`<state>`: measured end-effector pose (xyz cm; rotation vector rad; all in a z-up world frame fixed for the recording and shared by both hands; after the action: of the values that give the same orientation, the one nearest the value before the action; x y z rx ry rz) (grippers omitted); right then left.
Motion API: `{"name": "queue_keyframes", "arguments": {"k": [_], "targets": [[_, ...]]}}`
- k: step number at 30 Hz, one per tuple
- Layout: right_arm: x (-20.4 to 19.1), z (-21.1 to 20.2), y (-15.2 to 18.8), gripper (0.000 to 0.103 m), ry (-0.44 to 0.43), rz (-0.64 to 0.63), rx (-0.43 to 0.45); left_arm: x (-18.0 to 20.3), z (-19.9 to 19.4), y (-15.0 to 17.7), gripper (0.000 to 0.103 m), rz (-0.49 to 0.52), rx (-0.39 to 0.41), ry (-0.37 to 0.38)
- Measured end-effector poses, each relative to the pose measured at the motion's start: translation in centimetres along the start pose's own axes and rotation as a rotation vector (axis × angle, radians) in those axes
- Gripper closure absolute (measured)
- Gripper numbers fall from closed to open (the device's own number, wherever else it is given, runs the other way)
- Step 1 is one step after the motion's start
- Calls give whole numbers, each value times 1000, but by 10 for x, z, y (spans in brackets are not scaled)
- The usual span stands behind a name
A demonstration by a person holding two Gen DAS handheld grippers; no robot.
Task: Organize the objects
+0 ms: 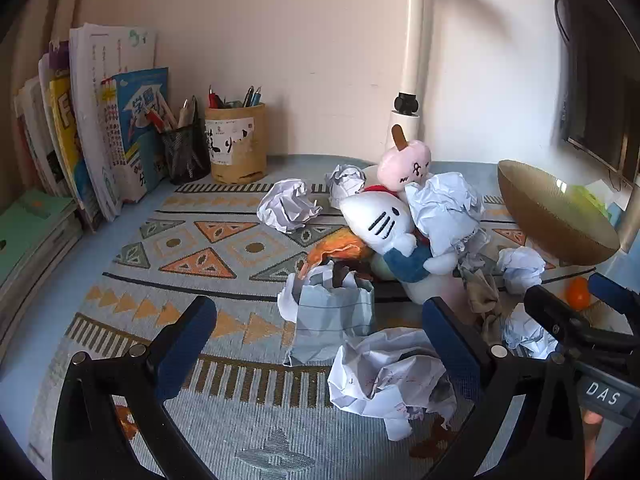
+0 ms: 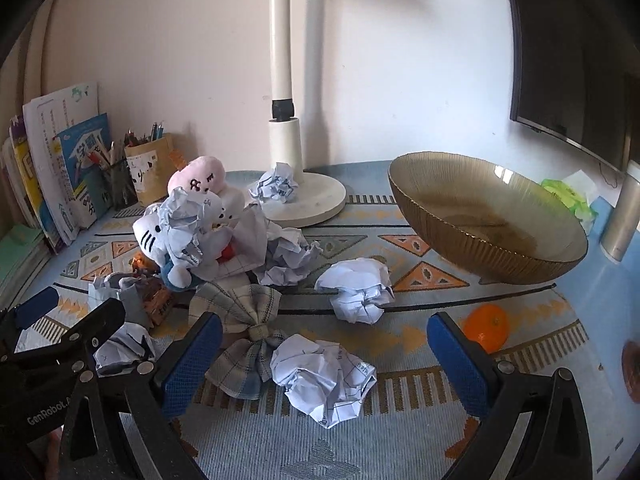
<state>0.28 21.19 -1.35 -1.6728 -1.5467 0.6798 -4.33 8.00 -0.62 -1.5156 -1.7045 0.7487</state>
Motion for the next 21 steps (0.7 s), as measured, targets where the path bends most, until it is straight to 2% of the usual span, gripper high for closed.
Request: {"name": "queue_keyframes", "arguments": {"k": [9, 11, 14, 17, 18, 19, 21], "targets": [[6, -3, -1, 0, -16, 42, 9, -5, -1, -1, 1, -16, 2, -17], [8, -6, -2, 0, -30, 56, 22, -19, 3, 2, 1, -59, -43, -38], [8, -10, -2, 0, -72, 78, 39, -46, -7, 7, 1, -150, -79, 10], [5, -13, -3, 2, -116, 80, 43, -59, -16, 5, 1, -98, -110, 40], [6, -17, -2, 7, -124, 80, 45, -59, -18, 3, 1, -81, -119, 55], [9, -22, 0, 12, -124, 80, 49, -58, -19, 2, 1, -70, -127, 75], [26, -33, 3, 12, -84, 76, 50, -48, -17, -2, 1, -63, -165, 154]]}}
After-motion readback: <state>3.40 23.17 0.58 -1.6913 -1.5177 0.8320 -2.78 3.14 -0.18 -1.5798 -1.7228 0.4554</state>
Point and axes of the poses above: each gripper's, at about its wrist camera, not at the fingertips, and z roughly the way its jaws point, x to its right, y to its underside, the point moved 10 cm from there along z, roughly the way its jaws point, and after that the axes turned 8 degrees about -z, right-handed, at the moved point
